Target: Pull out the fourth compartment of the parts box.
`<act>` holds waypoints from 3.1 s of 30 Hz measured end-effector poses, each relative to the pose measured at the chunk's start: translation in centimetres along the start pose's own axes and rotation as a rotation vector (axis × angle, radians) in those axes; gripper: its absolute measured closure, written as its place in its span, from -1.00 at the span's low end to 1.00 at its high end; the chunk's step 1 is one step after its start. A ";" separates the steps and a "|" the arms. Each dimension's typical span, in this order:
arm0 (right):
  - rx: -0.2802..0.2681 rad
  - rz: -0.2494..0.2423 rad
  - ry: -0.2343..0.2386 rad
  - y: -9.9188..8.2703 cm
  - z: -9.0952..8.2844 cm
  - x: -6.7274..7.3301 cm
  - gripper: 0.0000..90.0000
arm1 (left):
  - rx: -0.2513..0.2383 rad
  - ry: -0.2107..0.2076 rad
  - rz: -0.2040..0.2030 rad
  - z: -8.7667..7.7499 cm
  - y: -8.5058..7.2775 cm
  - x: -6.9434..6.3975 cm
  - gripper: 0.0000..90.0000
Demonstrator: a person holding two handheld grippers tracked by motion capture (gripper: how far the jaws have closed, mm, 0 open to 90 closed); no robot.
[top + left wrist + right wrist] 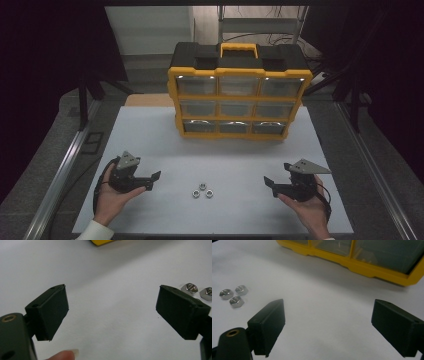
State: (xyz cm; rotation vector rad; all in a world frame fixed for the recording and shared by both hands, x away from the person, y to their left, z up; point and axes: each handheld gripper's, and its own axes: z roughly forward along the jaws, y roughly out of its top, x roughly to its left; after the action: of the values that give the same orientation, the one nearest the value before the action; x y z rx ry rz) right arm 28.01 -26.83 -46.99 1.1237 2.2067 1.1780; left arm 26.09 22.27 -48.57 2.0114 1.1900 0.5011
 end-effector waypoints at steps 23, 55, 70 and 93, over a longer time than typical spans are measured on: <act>0.000 0.079 -0.033 0.5 0.7 0.3 -0.72 | -0.006 0.028 -0.002 -0.4 -1.2 0.9 -0.73; -0.025 0.039 0.021 1.3 2.2 4.1 -0.69 | -0.005 0.037 0.026 0.4 -1.0 0.7 -0.72; -0.002 -0.007 0.040 1.5 4.5 7.3 -0.70 | -0.018 0.042 0.000 0.0 -1.5 0.7 -0.72; 0.005 -0.028 0.030 1.8 6.0 9.2 -0.70 | -0.011 0.033 0.040 0.4 -1.2 -0.4 -0.72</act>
State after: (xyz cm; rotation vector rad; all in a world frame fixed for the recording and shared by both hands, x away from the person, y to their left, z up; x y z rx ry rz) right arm 27.30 -15.88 -48.69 1.0809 2.2420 1.1855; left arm 25.47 22.11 -49.76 2.0284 1.1665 0.5606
